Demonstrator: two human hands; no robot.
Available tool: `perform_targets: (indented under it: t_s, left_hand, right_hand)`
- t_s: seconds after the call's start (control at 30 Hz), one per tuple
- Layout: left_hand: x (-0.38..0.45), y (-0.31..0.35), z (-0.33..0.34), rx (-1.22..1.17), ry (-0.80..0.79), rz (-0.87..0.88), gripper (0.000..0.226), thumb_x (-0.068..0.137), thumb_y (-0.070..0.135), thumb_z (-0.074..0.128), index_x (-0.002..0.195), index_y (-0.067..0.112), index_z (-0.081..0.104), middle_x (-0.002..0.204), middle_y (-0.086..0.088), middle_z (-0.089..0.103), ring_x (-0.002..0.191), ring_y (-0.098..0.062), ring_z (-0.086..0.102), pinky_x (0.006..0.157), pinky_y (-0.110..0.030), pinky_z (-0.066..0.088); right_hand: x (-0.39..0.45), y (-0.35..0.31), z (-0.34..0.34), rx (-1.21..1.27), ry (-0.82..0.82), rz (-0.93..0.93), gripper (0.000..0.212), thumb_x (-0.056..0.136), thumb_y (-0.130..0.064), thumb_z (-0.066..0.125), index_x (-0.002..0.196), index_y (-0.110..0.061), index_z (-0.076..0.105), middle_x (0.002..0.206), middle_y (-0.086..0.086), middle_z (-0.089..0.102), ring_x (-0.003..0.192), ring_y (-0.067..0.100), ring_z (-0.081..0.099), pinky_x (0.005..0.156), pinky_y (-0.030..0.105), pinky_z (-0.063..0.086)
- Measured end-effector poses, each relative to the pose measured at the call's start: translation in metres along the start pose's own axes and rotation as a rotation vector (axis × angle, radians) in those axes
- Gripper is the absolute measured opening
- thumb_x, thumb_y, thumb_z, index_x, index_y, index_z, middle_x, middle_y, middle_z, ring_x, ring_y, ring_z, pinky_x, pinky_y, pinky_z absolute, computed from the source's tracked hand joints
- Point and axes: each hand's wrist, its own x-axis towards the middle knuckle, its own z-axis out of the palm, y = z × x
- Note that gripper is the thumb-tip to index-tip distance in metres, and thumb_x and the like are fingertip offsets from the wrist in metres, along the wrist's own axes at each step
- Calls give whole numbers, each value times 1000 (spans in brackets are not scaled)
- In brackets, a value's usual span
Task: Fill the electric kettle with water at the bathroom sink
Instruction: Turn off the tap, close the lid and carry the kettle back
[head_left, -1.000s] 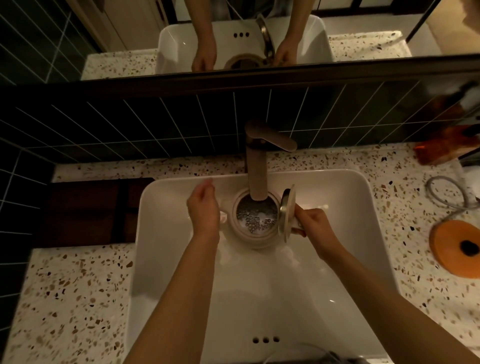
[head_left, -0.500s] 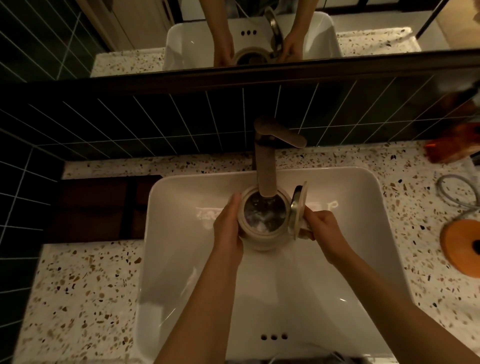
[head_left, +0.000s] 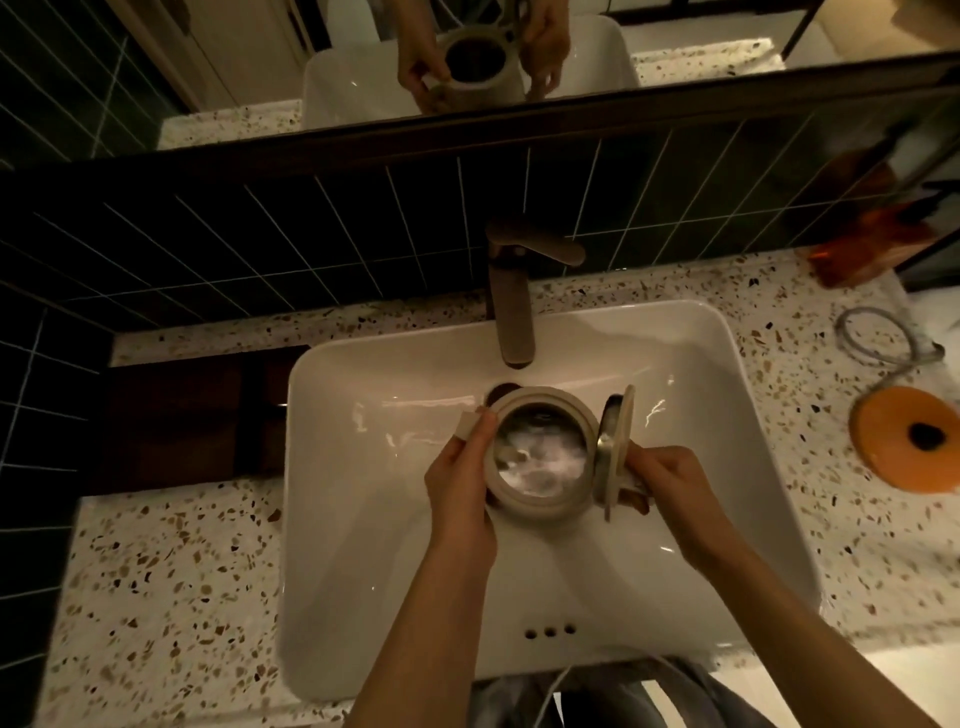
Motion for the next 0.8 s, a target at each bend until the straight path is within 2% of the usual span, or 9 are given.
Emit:
perform_targets:
  t_s: [0.13,0.2,0.3,0.37,0.43,0.5,0.6,0.7,0.8]
  left_hand:
    - [-26,-2,13,16,-71,74,33,76,30,78,107,18,75,102,0,77,104,-20,69,99,-41,50]
    - [-39,-4,23,33,-104,96,33,75,31,79,105,19,76,101,-1,77,104,-21,69,99,-43,50]
    - [-62,-9,39,43,-136,128,28,75,32,78,101,20,77,100,-2,78,101,-22,69,97,-44,52]
    - [-78,-17,50,30,-142,148,31,76,30,78,104,17,76,102,-4,77,101,-22,69,96,-43,52]
    - [-96,-28,63,30,-137,156,34,76,31,77,107,16,75,103,-5,77,101,-23,70,95,-42,53]
    - [-112,-42,77,12,-125,149,35,78,30,76,109,14,75,103,-6,77,99,-23,70,90,-38,55]
    - [-137,-66,101,-10,-104,152,36,80,30,74,111,12,73,104,-6,76,98,-22,70,79,-31,56]
    - [-159,-89,123,-39,-101,158,34,80,29,74,110,13,74,102,-5,77,97,-21,70,77,-30,56]
    - [-177,-109,140,-60,-102,162,32,81,27,73,109,11,75,102,-9,77,96,-25,71,78,-33,58]
  right_hand:
    - [-24,-7,-24,-76,-25,-46,74,82,-58,44,58,10,60,56,22,58,51,21,53,70,38,50]
    - [-35,-10,-39,-78,-11,-67,70,83,-57,43,55,6,59,53,18,57,49,19,51,68,35,48]
    - [-47,-14,-63,-35,2,-109,58,86,-55,47,52,-13,67,49,14,54,48,22,47,57,28,42]
    - [-53,-17,-83,6,20,-131,65,78,-66,55,58,-6,71,53,25,54,49,28,48,52,26,42]
    - [-60,-17,-106,30,28,-142,75,72,-70,60,59,4,67,54,27,57,47,29,50,50,23,43]
    - [-67,-14,-129,23,20,-167,77,71,-69,62,58,7,64,55,30,54,47,36,49,53,29,41]
    - [-82,-11,-166,37,-32,-183,94,72,-69,62,63,24,48,58,40,39,51,44,34,56,40,33]
    - [-96,-9,-200,78,-80,-178,92,74,-65,63,65,24,47,63,44,39,55,53,34,55,35,38]
    - [-104,-2,-225,82,-45,-164,93,70,-68,65,63,23,45,63,45,39,55,57,33,54,32,33]
